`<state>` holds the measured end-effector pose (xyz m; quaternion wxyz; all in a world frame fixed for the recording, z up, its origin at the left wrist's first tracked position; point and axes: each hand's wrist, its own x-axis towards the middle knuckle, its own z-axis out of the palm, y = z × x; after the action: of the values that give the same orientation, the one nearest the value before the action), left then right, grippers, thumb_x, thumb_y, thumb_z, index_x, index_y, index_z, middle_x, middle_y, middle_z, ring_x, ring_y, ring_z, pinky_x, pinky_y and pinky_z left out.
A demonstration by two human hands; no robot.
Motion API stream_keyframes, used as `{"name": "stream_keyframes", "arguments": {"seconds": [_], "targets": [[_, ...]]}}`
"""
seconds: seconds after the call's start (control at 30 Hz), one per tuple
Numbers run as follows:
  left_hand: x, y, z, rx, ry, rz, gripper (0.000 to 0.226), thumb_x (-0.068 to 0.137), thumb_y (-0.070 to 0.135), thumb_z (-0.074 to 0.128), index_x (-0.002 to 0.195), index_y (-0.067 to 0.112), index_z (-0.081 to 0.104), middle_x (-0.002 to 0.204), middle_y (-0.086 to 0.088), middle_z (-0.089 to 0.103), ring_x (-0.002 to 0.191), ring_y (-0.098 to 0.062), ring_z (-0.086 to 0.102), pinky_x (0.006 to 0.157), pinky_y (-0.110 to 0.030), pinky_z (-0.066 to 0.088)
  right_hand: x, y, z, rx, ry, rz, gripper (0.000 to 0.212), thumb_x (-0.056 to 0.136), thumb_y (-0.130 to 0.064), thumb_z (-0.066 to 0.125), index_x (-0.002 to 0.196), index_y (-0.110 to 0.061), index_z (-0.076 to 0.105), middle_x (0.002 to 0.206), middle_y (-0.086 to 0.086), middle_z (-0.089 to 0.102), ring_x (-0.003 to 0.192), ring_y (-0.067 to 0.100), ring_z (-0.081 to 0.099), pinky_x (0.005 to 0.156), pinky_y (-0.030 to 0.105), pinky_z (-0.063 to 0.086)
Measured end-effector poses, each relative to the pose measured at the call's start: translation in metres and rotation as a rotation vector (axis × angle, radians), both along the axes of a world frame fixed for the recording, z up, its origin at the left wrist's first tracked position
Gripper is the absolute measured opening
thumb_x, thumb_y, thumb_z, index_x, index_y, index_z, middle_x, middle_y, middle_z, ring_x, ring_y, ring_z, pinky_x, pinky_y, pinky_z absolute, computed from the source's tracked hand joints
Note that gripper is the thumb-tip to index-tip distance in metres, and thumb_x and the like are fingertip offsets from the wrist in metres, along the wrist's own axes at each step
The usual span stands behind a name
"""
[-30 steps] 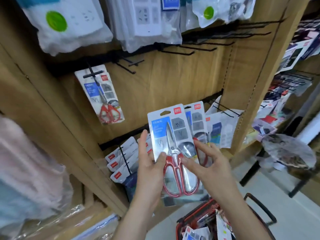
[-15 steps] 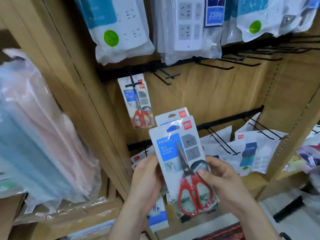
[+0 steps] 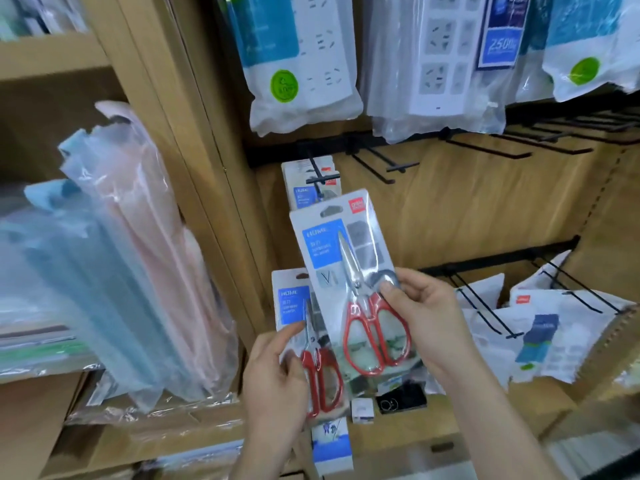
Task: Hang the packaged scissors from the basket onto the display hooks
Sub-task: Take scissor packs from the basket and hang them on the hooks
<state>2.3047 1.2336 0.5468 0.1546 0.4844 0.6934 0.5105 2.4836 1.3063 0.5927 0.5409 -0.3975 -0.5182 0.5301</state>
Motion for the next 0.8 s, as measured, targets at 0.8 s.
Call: {"name": "stream_keyframes", "arguments": {"seconds": [0.8], "targets": [[0.005, 0.063, 0.061, 0.279, -0.269, -0.216, 0.046, 0.1, -0.004, 0.042, 0.114, 0.034, 0.065, 0.112, 0.012, 0.056, 0.097, 0.0, 0.063, 0.061, -0.016, 0.052, 0.027, 0.017, -0.016, -0.18, 0.219, -0.042, 0.014, 0.08, -0.011, 0.066, 0.079, -0.019, 0.077, 0.078, 0.008, 0.076, 0.065, 0.019, 0.072, 0.058, 0.031, 0.059]]}}
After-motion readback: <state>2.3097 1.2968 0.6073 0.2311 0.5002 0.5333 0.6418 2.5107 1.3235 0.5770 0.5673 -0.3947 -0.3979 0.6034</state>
